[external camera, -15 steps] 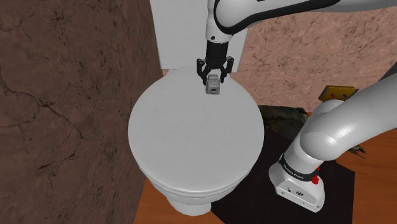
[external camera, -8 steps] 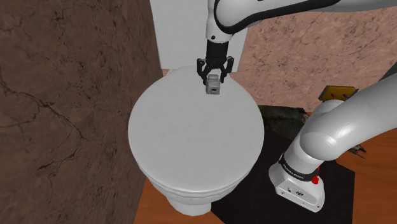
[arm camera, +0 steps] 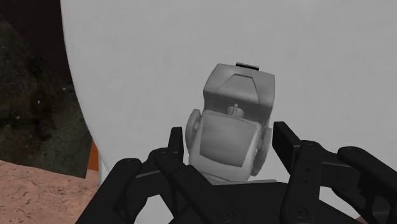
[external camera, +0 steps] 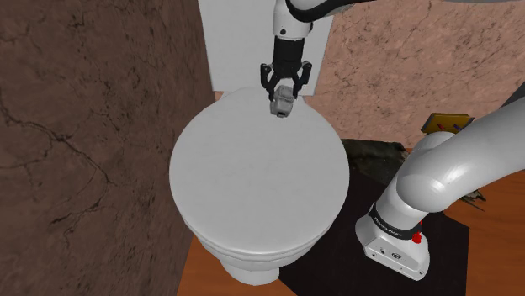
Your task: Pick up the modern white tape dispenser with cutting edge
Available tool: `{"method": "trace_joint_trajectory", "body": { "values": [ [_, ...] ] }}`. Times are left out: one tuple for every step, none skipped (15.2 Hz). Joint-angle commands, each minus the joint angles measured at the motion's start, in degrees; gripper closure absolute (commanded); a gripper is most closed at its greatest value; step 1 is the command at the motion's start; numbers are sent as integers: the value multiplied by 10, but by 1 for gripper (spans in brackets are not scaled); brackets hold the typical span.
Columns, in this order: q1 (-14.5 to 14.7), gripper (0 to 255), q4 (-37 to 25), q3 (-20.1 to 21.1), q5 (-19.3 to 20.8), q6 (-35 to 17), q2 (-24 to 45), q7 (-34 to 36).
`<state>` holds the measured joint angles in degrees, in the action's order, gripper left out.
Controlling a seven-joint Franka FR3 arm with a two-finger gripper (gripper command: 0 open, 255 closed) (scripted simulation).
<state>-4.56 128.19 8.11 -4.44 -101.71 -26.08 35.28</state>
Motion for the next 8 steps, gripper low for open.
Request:
{"method": "trace_joint_trajectory", "body": {
  "values": [
    [-1, 255, -16, -2, 1, 17, -1, -1],
    [-1, 255, -24, -2, 1, 25, -1, -1],
    [-1, 255, -32, -2, 1, 32, 0, 0],
    [-1, 255, -40, -3, 2, 40, 0, 0],
    [-1, 255, -48, -3, 2, 48, 1, 0],
    [-2, 255, -57, -3, 2, 55, 2, 0],
    [-2, 255, -58, -3, 2, 56, 2, 0],
    [-2, 255, -58, -3, 2, 56, 2, 0]
  ]
}}
